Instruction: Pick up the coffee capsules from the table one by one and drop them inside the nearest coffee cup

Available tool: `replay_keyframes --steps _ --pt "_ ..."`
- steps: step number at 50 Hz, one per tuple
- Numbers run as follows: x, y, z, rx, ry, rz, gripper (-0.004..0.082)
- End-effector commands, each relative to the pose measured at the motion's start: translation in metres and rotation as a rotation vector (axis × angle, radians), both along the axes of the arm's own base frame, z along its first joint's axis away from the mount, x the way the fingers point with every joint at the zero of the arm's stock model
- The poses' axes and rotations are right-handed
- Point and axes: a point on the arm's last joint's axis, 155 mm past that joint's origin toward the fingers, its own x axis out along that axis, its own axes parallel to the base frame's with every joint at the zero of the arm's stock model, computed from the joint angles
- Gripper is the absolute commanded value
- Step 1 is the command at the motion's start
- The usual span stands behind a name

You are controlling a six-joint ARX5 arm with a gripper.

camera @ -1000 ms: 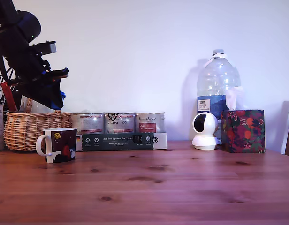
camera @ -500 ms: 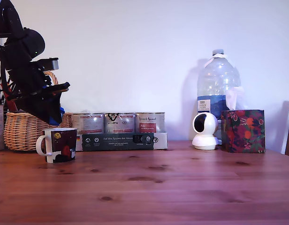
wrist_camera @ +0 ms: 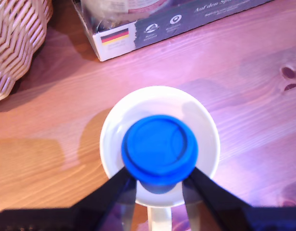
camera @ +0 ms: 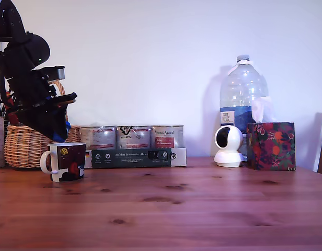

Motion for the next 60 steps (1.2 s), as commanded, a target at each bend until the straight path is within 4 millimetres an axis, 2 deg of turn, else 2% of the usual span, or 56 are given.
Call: replay_keyframes --steps 1,5,8,12,14,32,35,40,44,48,50,54,60 --pt "0.001 0.001 -0.008 0.003 0.014 -0.002 0.0187" --pt "0.001 0.001 -0.008 0.005 0.013 -0.004 0.0208" --pt "0.001 0.001 -0.008 0.006 0.010 -0.007 0.0354" --pt "0.001 0.001 -0.008 0.007 0.011 -0.007 0.0643" --pt "0.000 0.001 -0.009 0.013 0.013 -0.016 0.0711" --pt "-0.012 0.002 -0.013 0.029 0.056 -0.040 0.0720" --pt "-0.013 0.001 -0.011 0.027 0.054 -0.040 0.0691" --pt "-0.014 -0.001 0.001 0.012 0.036 -0.048 0.0554" --pt "-0.015 -0.004 0.013 -0.002 0.014 -0.054 0.0370" --pt "-0.018 -0.008 0.024 -0.024 0.001 -0.065 0.0142" --pt "-0.019 -0.010 0.028 -0.034 -0.007 -0.072 0.0079" --pt "-0.021 -0.015 0.039 -0.062 -0.024 -0.092 0.0015" --pt "-0.023 -0.018 0.053 -0.077 -0.051 -0.102 0.0000"
